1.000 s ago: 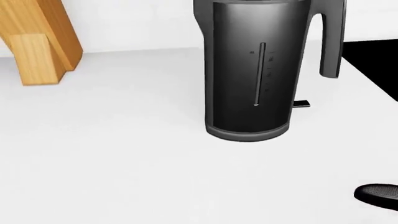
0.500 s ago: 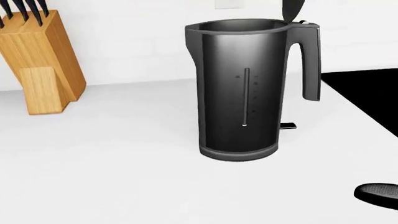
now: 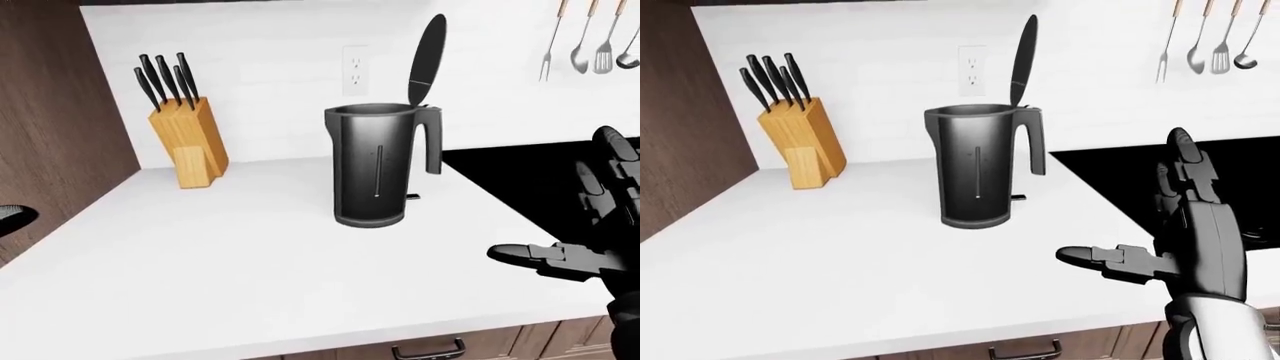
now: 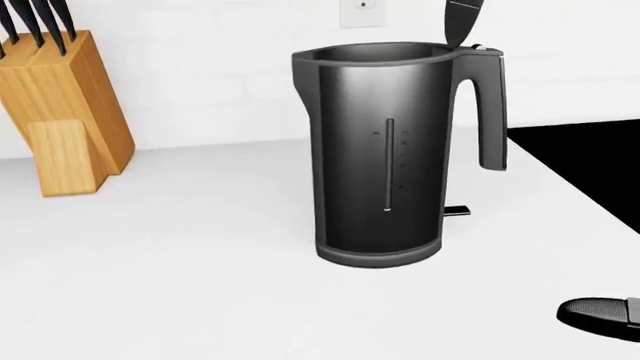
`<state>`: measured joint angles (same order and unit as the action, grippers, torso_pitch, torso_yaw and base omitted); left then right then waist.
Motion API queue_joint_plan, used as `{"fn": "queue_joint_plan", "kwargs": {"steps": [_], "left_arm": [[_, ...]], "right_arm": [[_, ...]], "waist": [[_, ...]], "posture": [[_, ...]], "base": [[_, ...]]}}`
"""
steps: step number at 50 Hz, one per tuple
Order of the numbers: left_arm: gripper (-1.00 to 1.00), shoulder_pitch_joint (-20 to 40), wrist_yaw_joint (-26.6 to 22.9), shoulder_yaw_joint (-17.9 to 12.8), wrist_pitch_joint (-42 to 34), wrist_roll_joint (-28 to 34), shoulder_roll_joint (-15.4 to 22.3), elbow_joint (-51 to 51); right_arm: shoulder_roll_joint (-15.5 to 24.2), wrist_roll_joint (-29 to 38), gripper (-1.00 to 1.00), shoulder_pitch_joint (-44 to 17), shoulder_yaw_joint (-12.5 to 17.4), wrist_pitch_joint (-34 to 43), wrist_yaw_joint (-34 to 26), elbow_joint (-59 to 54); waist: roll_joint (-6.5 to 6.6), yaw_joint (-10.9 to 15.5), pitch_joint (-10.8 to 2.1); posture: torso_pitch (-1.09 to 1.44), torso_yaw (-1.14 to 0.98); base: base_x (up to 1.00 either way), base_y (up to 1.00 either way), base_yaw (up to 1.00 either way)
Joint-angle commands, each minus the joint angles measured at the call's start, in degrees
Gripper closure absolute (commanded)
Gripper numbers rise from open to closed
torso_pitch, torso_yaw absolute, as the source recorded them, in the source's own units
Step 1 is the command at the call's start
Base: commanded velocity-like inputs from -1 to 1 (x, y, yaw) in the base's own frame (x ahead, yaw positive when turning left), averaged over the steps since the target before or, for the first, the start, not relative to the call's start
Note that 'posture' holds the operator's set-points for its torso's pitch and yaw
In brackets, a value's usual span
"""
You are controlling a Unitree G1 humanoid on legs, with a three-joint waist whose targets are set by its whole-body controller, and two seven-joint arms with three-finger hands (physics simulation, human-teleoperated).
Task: Close the lid of the electric kettle.
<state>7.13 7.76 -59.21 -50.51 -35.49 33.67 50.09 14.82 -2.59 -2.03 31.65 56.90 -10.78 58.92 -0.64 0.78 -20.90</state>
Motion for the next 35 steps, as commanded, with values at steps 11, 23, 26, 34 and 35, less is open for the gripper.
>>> {"fn": "queue_joint_plan", "kwargs": {"steps": [11,23,26,34,35], "left_arm": [[-1.00,1.20,-0.13,0.63,0.96,0.28,0.79,1.02],[-1.00,0.85,0.07,-0.73,0.38,-1.01,1.37,1.02],[-1.00,0.79,0.09,-0.86,0.34,-1.18,1.48,1.01],[-1.00,0.74,-0.14,-0.72,0.90,-0.84,1.44,0.51],[-1.00,0.70,-0.23,-0.89,0.95,-0.91,1.45,0.39]], "right_arm": [[2.41,1.51,-0.96,-4.96,3.33,3.31,-2.71,1.07],[10.64,12.03,-0.96,-7.33,1.23,6.90,-13.15,-0.51],[12.08,14.88,-0.96,-8.10,1.49,7.75,-17.93,-0.85],[17.80,22.73,-0.96,-11.58,0.00,10.07,-29.20,-3.60],[18.97,23.66,-0.96,-12.46,-0.43,10.10,-30.23,-4.77]], "waist": [[0.09,-0.09,0.46],[-0.12,-0.18,0.61],[-0.08,-0.22,0.59],[0.03,-0.34,0.65],[0.07,-0.38,0.65]], "posture": [[-0.58,0.00],[-0.58,0.00],[-0.58,0.00],[-0.58,0.00],[-0.58,0.00]], "base": [[0.00,0.00,0.00],[0.00,0.00,0.00],[0.00,0.00,0.00],[0.00,0.00,0.00],[0.00,0.00,0.00]]}}
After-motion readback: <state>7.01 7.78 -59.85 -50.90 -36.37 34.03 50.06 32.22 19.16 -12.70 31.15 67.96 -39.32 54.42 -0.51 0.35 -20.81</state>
